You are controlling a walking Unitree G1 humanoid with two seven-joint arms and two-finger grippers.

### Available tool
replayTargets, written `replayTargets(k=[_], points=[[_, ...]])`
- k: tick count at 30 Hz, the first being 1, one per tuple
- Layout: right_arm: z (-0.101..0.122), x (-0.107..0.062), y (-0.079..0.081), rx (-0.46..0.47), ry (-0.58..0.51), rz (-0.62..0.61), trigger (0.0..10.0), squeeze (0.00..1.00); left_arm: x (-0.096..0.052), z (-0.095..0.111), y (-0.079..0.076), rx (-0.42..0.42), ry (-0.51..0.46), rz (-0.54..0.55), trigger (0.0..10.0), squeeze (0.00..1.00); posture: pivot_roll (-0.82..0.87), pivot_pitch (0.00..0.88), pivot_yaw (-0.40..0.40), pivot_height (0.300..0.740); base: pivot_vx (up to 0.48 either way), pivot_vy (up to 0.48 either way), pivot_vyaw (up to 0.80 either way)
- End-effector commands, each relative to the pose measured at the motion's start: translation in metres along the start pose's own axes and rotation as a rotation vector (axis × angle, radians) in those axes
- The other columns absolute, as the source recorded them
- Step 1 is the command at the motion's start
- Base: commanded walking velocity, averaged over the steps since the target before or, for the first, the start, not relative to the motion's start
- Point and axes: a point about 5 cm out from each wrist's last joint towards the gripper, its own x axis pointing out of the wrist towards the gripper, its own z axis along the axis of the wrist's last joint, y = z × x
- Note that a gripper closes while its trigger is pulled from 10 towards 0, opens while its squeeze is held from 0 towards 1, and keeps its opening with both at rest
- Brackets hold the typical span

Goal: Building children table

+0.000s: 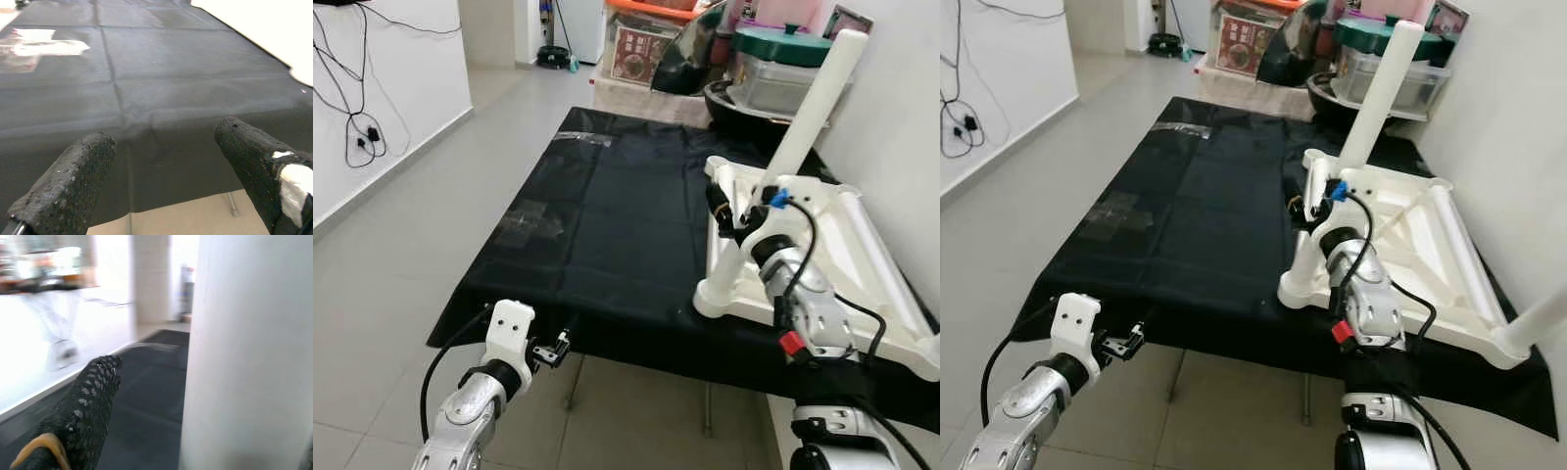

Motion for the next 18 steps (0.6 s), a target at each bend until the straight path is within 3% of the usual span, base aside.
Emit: replayTargets(k=[1, 5, 6, 8, 9, 13, 14, 15, 16, 17, 18], points=[[-0.004, 0.001, 0.017, -0.007, 0.004, 0.172, 10.0, 0.0, 0.002, 0.0, -0.003, 0.005, 0.005, -0.014, 10.0, 0.0, 0.06, 0.0, -0.138, 0.74, 0.0, 0.0, 0.0], [-0.014, -0.006, 0.018, -0.044, 0.064, 0.268, 10.0, 0.0, 0.001, 0.0, -0.003, 0.008, 0.006, -0.013, 10.0, 0.0, 0.06, 0.0, -0.141, 0.74, 0.0, 0.0, 0.0], [-0.019, -0.008, 0.018, -0.052, 0.093, 0.292, 7.1, 0.0, 0.001, 0.0, -0.003, 0.009, 0.007, -0.013, 10.0, 0.0, 0.06, 0.0, -0.14, 0.74, 0.0, 0.0, 0.0], [-0.019, -0.008, 0.018, -0.052, 0.093, 0.292, 7.1, 0.0, 0.001, 0.0, -0.003, 0.009, 0.007, -0.013, 10.0, 0.0, 0.06, 0.0, -0.14, 0.74, 0.0, 0.0, 0.0], [-0.026, -0.01, 0.015, -0.072, 0.134, 0.299, 0.0, 0.0, 0.001, 0.0, -0.002, 0.009, 0.008, -0.011, 10.0, 0.0, 0.06, 0.0, -0.139, 0.74, 0.0, 0.0, 0.0], [-0.033, -0.012, 0.012, -0.1, 0.189, 0.291, 0.0, 0.0, 0.0, -0.001, -0.002, 0.01, 0.009, -0.01, 10.0, 0.0, 0.06, 0.0, -0.136, 0.74, 0.0, 0.0, 0.0], [-0.04, -0.012, 0.005, -0.12, 0.243, 0.2, 0.0, 0.0, 0.0, -0.001, -0.002, 0.01, 0.01, -0.012, 10.0, 0.0, 0.06, 0.0, -0.134, 0.74, 0.0, 0.0, 0.0], [-0.04, -0.012, 0.005, -0.12, 0.243, 0.2, 0.0, 0.0, 0.0, -0.001, -0.002, 0.01, 0.01, -0.012, 10.0, 0.0, 0.06, 0.0, -0.134, 0.74, 0.0, 0.0, 0.0], [-0.045, -0.009, -0.005, -0.133, 0.281, 0.059, 0.0, 0.0, -0.001, -0.001, -0.002, 0.01, 0.011, -0.013, 10.0, 0.0, 0.05, 0.0, -0.134, 0.74, 0.0, 0.0, 0.0], [-0.045, -0.009, -0.005, -0.133, 0.281, 0.059, 0.0, 0.0, -0.001, -0.001, -0.002, 0.01, 0.011, -0.013, 10.0, 0.0, 0.05, 0.0, -0.134, 0.74, 0.0, 0.0, 0.0], [-0.051, -0.011, -0.023, -0.068, 0.266, -0.301, 0.0, 0.0, 0.001, -0.001, -0.003, 0.01, 0.01, -0.016, 10.0, 0.0, 0.06, 0.0, -0.131, 0.74, 0.0, 0.0, 0.0]])
